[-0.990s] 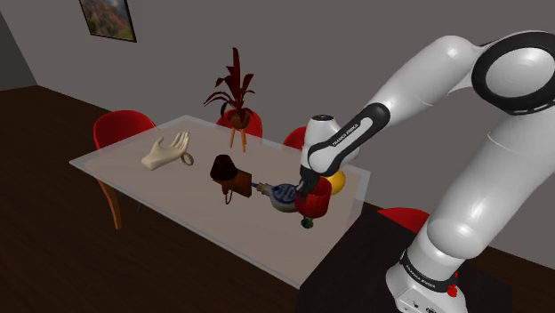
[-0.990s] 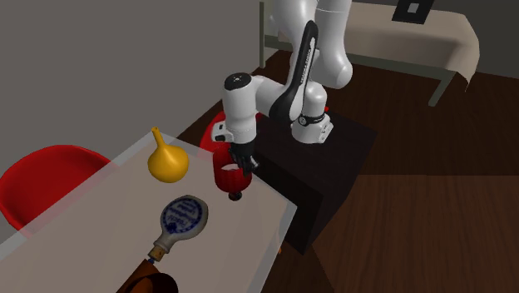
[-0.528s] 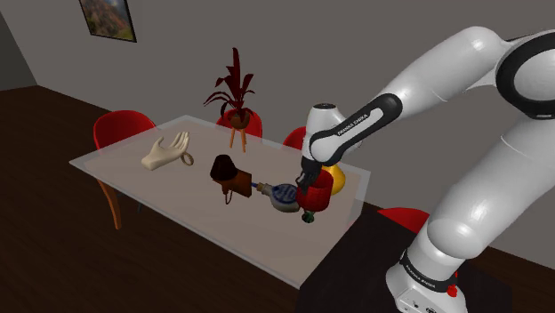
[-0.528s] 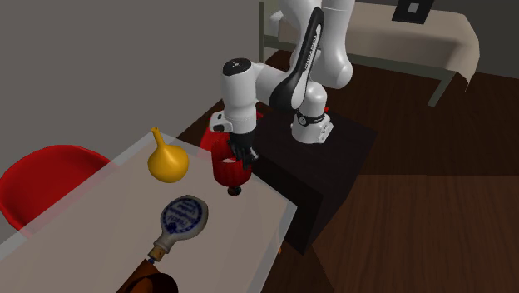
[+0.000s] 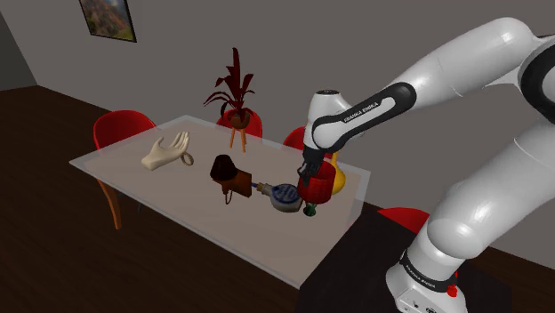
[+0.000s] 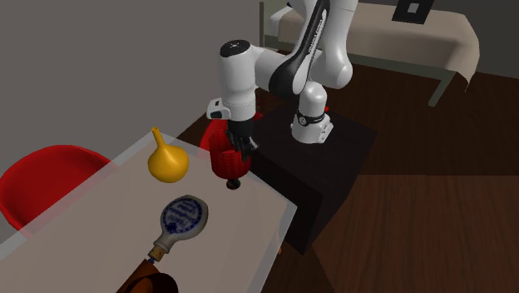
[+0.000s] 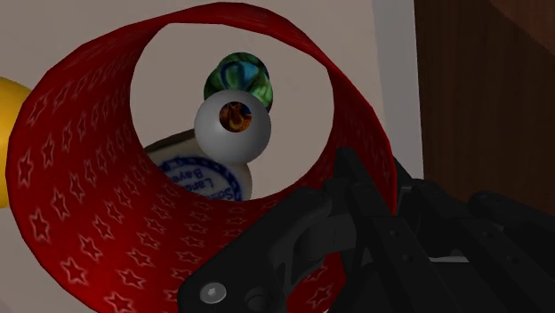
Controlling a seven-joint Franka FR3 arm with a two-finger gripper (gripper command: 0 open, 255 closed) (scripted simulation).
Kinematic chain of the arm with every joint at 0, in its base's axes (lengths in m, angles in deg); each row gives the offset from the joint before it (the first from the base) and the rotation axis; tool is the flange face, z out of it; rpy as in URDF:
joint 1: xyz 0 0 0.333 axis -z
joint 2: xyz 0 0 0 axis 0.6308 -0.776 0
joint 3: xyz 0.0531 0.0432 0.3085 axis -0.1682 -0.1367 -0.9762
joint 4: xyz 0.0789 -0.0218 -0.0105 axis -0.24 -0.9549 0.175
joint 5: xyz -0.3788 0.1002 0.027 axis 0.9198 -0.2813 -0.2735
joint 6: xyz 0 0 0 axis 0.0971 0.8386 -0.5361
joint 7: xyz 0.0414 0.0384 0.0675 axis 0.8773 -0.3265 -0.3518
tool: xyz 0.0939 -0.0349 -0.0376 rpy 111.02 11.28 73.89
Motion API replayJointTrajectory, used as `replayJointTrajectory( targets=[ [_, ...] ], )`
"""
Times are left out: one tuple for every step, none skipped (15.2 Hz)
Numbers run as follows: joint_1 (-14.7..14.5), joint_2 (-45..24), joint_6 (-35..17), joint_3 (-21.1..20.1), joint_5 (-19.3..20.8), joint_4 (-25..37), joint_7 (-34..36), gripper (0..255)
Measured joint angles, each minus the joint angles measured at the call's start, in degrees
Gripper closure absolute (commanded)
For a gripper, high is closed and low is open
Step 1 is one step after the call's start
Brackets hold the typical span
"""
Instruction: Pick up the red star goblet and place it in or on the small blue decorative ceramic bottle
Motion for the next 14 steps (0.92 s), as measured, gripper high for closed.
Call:
replayJointTrajectory(
  targets=[
    [0.0, 0.6, 1.0, 0.0, 0.0, 0.4, 0.1, 255],
    [0.0, 1.2, 1.9, 0.0, 0.0, 0.6, 0.0, 255],
    [0.0, 1.8, 2.8, 0.1, 0.0, 0.9, 0.0, 255],
    [0.0, 2.3, 3.7, 0.1, 0.0, 1.3, 0.1, 255],
    [0.0, 2.7, 4.4, 0.1, 0.0, 1.7, 0.1, 255],
    [-0.1, 3.4, 5.5, 0.1, 0.0, 2.1, 0.1, 255],
    [-0.1, 3.9, 6.4, 0.1, 0.0, 2.6, 0.2, 255],
    [0.0, 4.5, 7.4, 0.2, 0.0, 2.9, 0.1, 255],
    [0.0, 4.8, 8.1, 0.3, 0.0, 3.3, 0.1, 255],
    [0.0, 5.4, 9.1, 0.3, 0.0, 3.7, 0.0, 255],
    [0.0, 5.8, 9.8, 0.3, 0.0, 4.0, 0.1, 255],
    [0.0, 6.3, 10.8, 0.3, 0.0, 4.5, 0.1, 255],
    [0.0, 6.7, 11.8, 0.4, 0.0, 5.1, 0.2, 255],
    [0.0, 6.8, 12.4, 0.4, 0.1, 5.6, 0.2, 255]
  ],
)
